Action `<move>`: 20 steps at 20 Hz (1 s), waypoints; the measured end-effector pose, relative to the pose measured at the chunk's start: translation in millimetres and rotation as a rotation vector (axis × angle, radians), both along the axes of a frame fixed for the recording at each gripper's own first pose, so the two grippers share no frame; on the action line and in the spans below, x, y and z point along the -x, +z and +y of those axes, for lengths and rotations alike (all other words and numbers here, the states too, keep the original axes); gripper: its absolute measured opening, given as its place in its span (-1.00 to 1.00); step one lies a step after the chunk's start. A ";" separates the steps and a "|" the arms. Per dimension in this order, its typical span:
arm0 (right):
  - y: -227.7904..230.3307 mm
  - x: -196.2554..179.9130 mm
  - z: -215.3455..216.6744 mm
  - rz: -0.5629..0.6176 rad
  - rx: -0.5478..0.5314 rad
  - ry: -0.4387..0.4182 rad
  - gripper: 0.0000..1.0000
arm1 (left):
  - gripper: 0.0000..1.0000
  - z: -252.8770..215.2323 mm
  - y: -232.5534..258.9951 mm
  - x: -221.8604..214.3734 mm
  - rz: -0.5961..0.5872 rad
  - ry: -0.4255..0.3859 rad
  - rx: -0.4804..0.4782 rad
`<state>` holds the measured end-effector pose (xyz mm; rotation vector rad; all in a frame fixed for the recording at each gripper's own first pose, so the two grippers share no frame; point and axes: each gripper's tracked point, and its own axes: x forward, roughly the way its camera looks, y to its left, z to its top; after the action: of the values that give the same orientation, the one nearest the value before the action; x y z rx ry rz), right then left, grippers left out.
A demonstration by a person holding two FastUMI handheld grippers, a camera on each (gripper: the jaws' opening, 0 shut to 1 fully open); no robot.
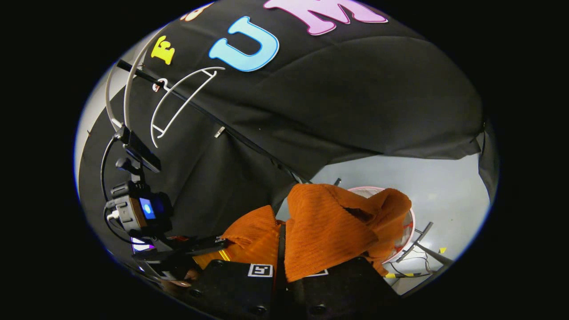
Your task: Grasp the clothes on the hanger with both hands and then place them into the laundry hamper below.
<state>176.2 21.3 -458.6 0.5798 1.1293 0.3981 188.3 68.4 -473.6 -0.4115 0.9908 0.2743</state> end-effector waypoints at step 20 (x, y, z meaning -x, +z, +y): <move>-21.1 -9.4 -47.9 -0.049 0.280 0.041 0.99 | 0.84 32.1 -9.7 15.9 0.112 -0.020 -0.112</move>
<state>185.6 -26.5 -479.7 0.3002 1.1278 0.2812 172.4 100.5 -483.4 -0.2864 1.0834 0.3358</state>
